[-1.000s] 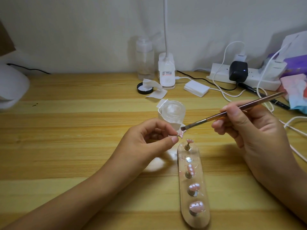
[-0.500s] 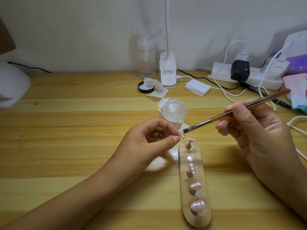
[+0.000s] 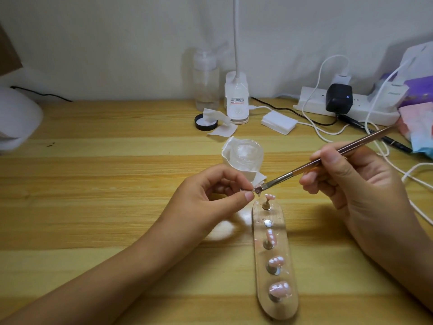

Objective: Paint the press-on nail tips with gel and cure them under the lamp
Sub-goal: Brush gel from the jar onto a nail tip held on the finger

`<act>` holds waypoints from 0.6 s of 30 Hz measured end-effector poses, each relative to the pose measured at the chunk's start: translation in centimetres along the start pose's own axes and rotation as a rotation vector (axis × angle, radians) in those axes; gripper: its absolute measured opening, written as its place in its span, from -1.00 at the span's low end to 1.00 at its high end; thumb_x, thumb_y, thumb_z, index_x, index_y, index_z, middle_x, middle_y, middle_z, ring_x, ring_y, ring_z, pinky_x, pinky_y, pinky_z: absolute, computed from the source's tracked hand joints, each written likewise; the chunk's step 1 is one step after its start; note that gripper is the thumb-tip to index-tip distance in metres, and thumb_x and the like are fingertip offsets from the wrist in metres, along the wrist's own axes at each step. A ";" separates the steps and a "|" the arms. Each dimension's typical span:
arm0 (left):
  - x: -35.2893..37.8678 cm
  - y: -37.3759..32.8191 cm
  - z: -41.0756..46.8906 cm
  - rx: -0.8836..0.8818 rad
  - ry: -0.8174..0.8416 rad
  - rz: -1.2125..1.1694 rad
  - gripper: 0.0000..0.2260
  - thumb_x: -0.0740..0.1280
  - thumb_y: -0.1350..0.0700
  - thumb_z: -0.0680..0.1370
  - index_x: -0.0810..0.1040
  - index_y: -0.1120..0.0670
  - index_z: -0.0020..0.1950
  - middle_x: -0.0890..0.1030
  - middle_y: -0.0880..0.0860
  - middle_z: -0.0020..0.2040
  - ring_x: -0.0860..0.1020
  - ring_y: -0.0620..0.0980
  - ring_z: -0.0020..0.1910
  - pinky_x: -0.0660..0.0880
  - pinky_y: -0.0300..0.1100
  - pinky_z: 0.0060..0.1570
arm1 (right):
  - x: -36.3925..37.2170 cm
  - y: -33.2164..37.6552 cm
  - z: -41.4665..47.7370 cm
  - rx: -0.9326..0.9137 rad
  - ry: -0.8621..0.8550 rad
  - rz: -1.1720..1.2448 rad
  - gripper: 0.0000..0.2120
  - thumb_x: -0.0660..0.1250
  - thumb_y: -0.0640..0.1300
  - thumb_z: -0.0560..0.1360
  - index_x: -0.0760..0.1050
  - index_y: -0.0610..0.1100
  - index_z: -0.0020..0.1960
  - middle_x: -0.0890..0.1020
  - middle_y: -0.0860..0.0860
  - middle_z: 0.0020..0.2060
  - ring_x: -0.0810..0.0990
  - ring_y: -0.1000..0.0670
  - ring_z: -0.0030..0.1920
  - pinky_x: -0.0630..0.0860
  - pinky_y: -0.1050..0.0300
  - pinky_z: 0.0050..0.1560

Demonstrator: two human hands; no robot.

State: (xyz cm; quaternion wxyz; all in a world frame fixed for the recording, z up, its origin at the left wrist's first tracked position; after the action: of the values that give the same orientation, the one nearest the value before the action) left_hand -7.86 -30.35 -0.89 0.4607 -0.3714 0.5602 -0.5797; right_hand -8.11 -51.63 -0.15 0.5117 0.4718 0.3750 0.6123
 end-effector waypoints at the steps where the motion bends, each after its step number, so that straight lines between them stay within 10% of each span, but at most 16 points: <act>1: 0.0 0.0 0.0 -0.001 -0.001 0.003 -0.86 0.48 0.22 0.45 0.65 -0.04 -0.18 0.63 -0.12 -0.22 0.53 -0.20 -0.21 0.46 -0.41 -0.16 | 0.0 0.0 0.0 0.002 -0.007 -0.009 -0.85 0.40 0.04 0.39 0.62 -0.02 -0.14 0.67 -0.09 -0.35 0.63 0.01 -0.33 0.58 0.23 -0.22; 18: 0.0 0.2 0.0 -0.057 -0.016 -0.047 -0.94 0.48 0.12 0.41 0.68 -0.02 -0.15 0.68 -0.05 -0.19 0.58 -0.19 -0.22 0.52 -0.36 -0.18 | -0.5 0.3 0.3 -0.076 -0.037 0.031 -0.89 0.36 -0.10 0.55 0.65 0.00 -0.10 0.70 -0.06 -0.26 0.69 -0.01 -0.18 0.59 0.23 -0.12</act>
State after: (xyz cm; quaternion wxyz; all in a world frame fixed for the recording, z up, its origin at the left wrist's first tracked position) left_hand -7.89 -30.36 -1.13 0.4407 -0.4019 0.5640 -0.5712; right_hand -7.88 -52.22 0.14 0.5266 0.4691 0.3348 0.6250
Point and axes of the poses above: each hand's wrist, its own z-axis towards the middle knuckle, its own x-axis out of the palm, y = z × x, the point moved 2 cm from there along z, towards the middle knuckle
